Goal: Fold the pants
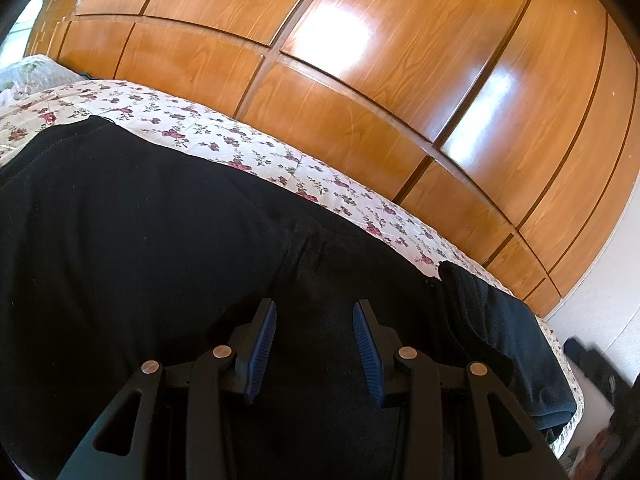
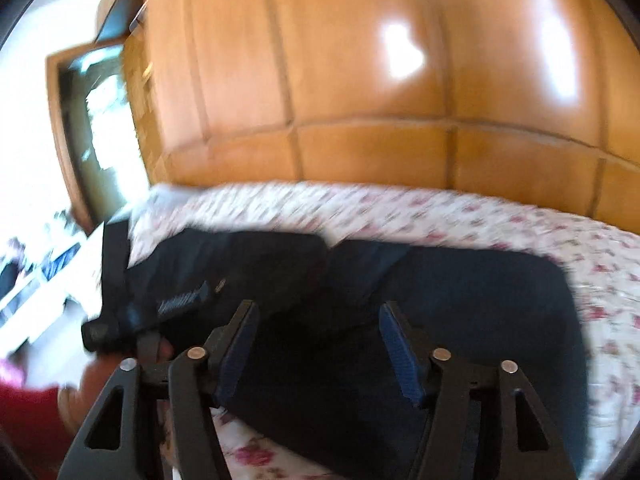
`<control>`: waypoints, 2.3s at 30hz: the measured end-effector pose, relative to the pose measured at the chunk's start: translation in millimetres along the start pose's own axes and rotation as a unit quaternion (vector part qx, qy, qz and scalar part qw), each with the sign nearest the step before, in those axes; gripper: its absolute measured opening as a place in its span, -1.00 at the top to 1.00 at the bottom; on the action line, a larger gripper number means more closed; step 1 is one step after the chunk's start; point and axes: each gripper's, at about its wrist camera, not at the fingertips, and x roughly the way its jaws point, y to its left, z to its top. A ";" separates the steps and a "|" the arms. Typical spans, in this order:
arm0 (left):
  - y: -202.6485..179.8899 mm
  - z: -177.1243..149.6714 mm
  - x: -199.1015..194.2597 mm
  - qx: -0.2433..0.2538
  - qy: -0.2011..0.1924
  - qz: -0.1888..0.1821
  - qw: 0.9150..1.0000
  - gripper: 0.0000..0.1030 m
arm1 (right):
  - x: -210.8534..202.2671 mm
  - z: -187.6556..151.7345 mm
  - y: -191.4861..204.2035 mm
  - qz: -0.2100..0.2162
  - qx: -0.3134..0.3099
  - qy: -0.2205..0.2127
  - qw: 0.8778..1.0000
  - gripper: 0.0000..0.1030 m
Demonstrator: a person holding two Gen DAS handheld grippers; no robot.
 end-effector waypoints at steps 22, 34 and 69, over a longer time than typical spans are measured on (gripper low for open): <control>24.4 7.8 -66.6 -0.074 -0.042 0.066 0.994 0.22 | 44.8 -41.0 -12.7 -0.049 0.037 0.084 0.995 0.66; 103.2 3.4 -162.7 -0.246 -0.149 0.202 0.936 -0.07 | 38.0 -52.3 -8.0 -0.061 0.025 0.040 0.997 0.66; 44.9 67.7 -121.8 -0.136 -0.143 0.016 0.980 0.73 | 36.2 -57.8 -7.3 -0.062 0.013 0.006 0.998 0.65</control>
